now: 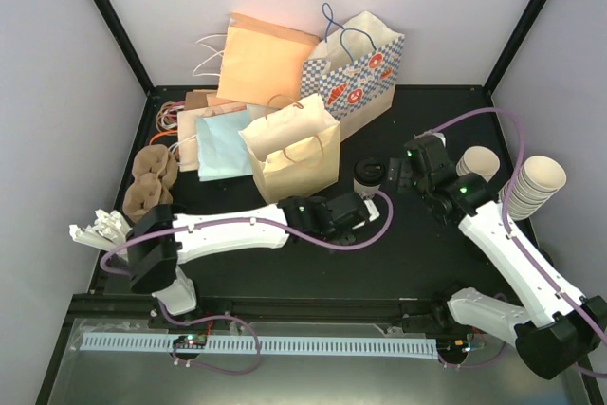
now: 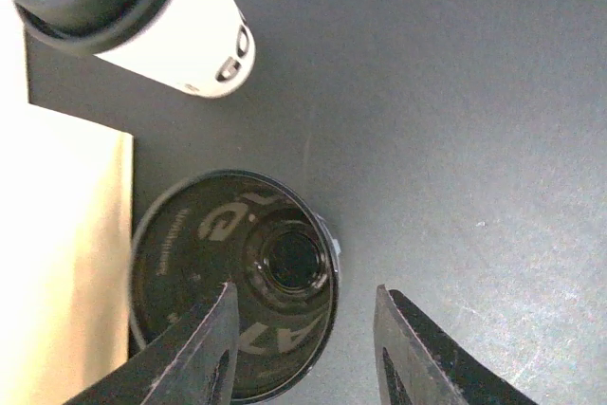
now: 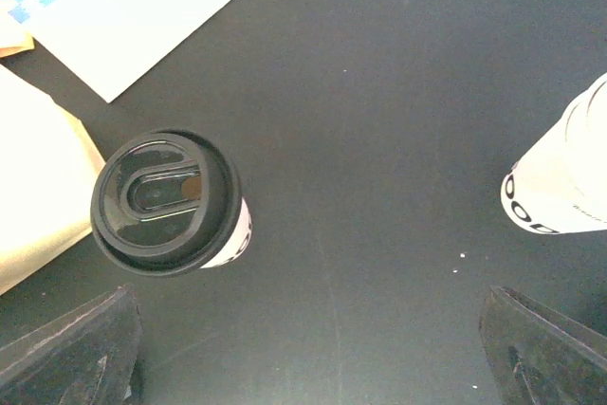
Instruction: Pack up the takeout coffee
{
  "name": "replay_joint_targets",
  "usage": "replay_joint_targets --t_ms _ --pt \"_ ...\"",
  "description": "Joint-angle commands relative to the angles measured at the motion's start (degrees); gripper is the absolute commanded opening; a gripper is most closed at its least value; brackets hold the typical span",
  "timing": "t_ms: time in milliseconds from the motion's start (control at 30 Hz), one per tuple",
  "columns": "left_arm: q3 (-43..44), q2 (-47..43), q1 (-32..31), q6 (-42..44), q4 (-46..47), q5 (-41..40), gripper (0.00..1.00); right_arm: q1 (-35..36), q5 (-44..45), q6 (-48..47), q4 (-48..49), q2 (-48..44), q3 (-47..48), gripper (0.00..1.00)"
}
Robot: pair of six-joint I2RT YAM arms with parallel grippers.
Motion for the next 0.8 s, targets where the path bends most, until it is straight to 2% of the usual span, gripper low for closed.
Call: replay_joint_targets --t_ms 0,167,233,367,467,567,767 --pt "0.88 -5.3 -0.2 -0.96 1.66 -2.64 0.42 -0.37 -3.12 0.68 -0.57 0.06 2.52 1.0" --pt "-2.52 -11.72 -0.2 -1.5 5.8 -3.63 0.54 -0.36 -6.69 -4.23 6.46 -3.8 -1.93 1.0" --pt "-4.43 -15.15 -0.12 -1.63 7.61 -3.53 0.63 -0.37 -6.81 -3.5 7.58 -5.15 -3.43 1.0" --pt "-7.57 -23.26 1.34 -3.73 9.86 -3.47 0.9 -0.37 -6.4 -2.06 7.46 -5.72 -4.09 1.0" --pt "-10.61 -28.99 3.22 -4.39 11.92 -3.16 0.98 -0.49 -3.41 1.51 3.74 -4.12 -2.84 1.0" --pt "-12.68 -34.32 4.67 -3.82 13.01 -3.43 0.99 -0.91 -2.02 4.02 -0.85 -1.35 -0.09 1.0" --pt "-14.9 -41.11 8.44 -3.97 12.06 -2.46 0.99 -1.68 -6.89 8.36 -5.86 1.95 2.45 1.0"
